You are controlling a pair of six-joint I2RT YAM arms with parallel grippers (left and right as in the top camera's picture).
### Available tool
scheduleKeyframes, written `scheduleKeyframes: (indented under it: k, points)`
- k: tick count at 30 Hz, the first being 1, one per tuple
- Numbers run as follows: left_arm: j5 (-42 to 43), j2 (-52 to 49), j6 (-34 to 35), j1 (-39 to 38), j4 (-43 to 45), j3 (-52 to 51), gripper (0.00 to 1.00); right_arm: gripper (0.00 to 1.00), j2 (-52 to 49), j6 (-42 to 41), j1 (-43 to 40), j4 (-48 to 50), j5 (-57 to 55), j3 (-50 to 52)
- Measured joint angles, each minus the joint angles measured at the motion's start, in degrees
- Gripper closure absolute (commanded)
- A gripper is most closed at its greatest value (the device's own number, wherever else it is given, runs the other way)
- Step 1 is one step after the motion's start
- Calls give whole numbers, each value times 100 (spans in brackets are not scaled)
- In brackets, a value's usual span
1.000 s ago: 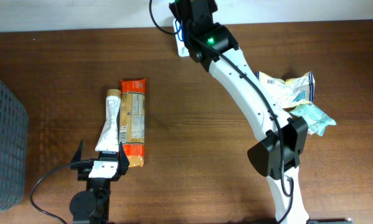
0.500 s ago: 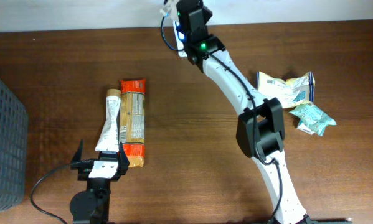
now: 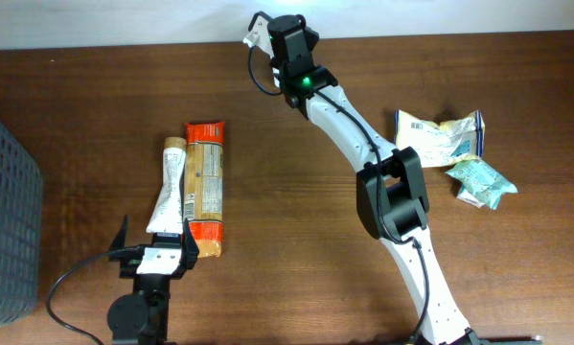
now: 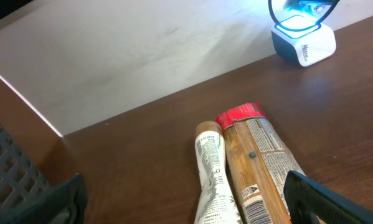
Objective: Scan the item barcode
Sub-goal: 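Lift the tissue pack and hold it under the scanner, then carry the tissue pack to the right edge and release it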
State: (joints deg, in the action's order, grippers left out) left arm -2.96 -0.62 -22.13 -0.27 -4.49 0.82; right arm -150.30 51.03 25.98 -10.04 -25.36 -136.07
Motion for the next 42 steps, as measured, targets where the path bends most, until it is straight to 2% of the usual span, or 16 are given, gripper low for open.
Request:
scheduleKeyframes:
  k: [8, 11, 14, 18, 22, 26, 29, 34, 39, 40, 41, 42]
  points:
    - [0, 0, 0, 0, 0, 0, 1, 96, 2, -83, 11, -291, 94, 0]
    - [0, 0, 0, 0, 0, 0, 1, 96, 81, -577, 13, -573, 177, 2]
    - [0, 0, 0, 0, -2, 0, 1, 96, 553, -1176, 20, -1276, 302, 22]
    - [0, -2, 0, 0, -2, 0, 1, 96, 1541, -2004, 26, -2562, 470, 20]
    - [0, -2, 0, 0, 0, 0, 1, 96, 2605, -3320, -44, -4629, 555, -33]
    - [2, -2, 0, 4, -2, 0, 1, 96, 2872, -4533, -398, -6725, 815, -63]
    - [0, 0, 0, 4, 0, 0, 1, 96, 2765, -5031, -879, -7497, 1290, -20]
    - [0, 0, 0, 4, 0, 0, 1, 96, 2728, -5445, -2079, -7622, 2068, 577]
    - [0, 0, 0, 4, 0, 0, 1, 94, 2695, -5711, -3265, -6961, 2251, 1969]
    - [2, 0, -2, 4, 0, 0, 1, 80, 2684, -5740, -3373, -6885, 2269, 2122]
    - [0, 0, 0, 4, 0, 0, 1, 36, 2669, -5770, -3458, -6857, 2273, 2229]
    - [0, 0, 0, 4, 0, 0, 1, 22, 2658, -5792, -3536, -6835, 2275, 2321]
